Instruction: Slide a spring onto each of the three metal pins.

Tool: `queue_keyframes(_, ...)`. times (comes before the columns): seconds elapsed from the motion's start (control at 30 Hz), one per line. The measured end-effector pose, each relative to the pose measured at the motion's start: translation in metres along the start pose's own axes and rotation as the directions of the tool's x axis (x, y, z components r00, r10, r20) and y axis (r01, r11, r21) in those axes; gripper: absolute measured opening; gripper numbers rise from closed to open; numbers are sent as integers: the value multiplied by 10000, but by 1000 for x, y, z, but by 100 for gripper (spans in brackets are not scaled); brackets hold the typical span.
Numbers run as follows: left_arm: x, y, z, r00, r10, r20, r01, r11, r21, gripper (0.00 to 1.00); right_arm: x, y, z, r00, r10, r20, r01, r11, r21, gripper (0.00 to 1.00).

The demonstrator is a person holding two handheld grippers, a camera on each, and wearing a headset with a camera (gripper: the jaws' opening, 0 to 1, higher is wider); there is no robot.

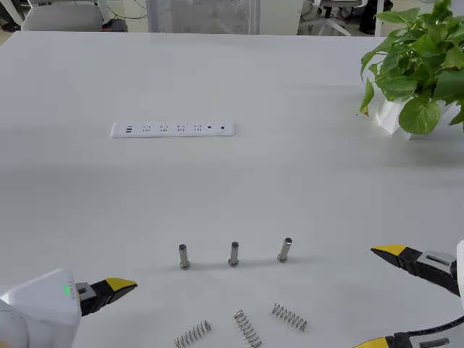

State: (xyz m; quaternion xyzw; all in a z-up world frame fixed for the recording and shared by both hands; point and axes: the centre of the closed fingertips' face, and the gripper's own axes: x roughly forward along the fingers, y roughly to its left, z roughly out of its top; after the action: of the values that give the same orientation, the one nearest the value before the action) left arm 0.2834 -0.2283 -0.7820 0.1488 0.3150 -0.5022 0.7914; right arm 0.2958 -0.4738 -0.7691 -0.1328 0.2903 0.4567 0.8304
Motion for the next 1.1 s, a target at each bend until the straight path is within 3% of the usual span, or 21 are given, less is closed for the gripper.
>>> queue_keyframes(0.1, 5, 2, -8, 9979, 205, -613, -196, 9997, 148, 56, 0, 1, 1, 10000, -10, 39, 10, 10000, 42, 97)
queue_keyframes(0.37, 21, -6, -5, 9954, 26, -962, -16, 9999, 104, 41, 0, 2, 0, 9999, -23, 115, 21, 9999, 134, 97)
queue_keyframes(0.6, 37, -6, -13, 9878, 56, -1554, -81, 9998, -159, 33, 0, 3, -2, 9999, -29, 121, 27, 9999, 168, 95)
queue_keyframes(0.73, 43, -6, -17, 9803, 188, -1968, -202, 9998, -53, 23, -1, 2, -2, 9999, -85, 144, 82, 9997, 217, 95)
queue_keyframes(0.8, 46, -8, -18, 9792, 101, -2027, -129, 9998, -122, 23, 0, 2, -2, 9998, -85, 155, 82, 9997, 234, 95)
queue_keyframes(1.1, 56, -10, -30, 9573, 16, -2891, -42, 10000, -85, 18, 1, 4, -3, 9998, -63, 165, 58, 9996, 294, 94)
